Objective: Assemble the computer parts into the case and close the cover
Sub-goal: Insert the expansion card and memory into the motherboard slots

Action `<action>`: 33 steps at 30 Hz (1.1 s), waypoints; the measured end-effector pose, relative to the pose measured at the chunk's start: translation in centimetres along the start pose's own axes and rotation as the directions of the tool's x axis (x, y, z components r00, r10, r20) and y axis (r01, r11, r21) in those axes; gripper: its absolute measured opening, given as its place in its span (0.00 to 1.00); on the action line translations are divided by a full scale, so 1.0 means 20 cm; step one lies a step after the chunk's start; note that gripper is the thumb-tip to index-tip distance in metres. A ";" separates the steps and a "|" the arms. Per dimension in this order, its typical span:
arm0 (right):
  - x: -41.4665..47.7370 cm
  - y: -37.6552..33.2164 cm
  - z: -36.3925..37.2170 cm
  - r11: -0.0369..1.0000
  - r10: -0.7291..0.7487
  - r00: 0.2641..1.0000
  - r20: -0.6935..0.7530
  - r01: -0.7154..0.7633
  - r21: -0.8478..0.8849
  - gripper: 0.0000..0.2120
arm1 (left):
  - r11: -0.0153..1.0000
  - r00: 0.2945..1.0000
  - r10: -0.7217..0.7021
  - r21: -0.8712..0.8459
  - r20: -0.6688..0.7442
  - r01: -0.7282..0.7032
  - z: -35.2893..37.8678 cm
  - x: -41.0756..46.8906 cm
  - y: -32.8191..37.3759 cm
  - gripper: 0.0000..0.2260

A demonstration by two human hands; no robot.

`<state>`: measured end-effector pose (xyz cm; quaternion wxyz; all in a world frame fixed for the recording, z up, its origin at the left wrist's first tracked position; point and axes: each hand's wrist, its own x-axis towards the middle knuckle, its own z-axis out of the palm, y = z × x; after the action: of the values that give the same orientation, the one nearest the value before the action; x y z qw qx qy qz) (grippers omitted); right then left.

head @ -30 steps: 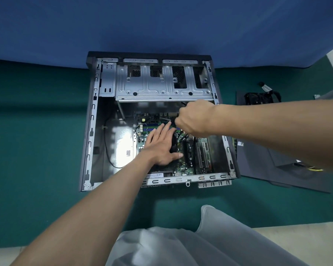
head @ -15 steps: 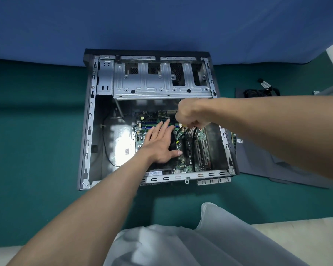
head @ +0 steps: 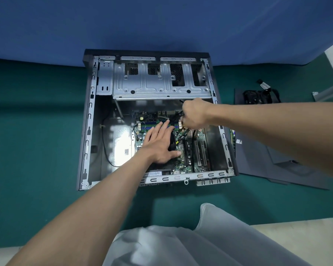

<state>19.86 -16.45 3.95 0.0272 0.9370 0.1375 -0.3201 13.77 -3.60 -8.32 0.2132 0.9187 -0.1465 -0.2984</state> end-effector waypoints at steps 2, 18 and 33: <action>0.01 0.00 0.00 0.913 0.194 0.974 0.119 -0.224 0.342 0.11 | 1.000 1.000 0.007 -0.001 -0.001 -0.007 0.00 0.00 0.00 0.41; 0.03 -0.07 0.01 0.939 0.210 0.977 0.049 -0.215 0.270 0.08 | 1.000 1.000 -0.005 -0.002 -0.003 0.005 0.01 0.01 0.00 0.42; -0.10 0.02 0.04 0.640 -0.507 0.862 0.012 0.385 -0.665 0.08 | 1.000 1.000 -0.003 0.020 -0.009 0.003 0.01 0.01 0.00 0.43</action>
<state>17.94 -17.37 4.61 0.2563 0.8291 0.4686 -0.1654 13.83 -3.80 -8.51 0.2040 0.9224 -0.1470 -0.2931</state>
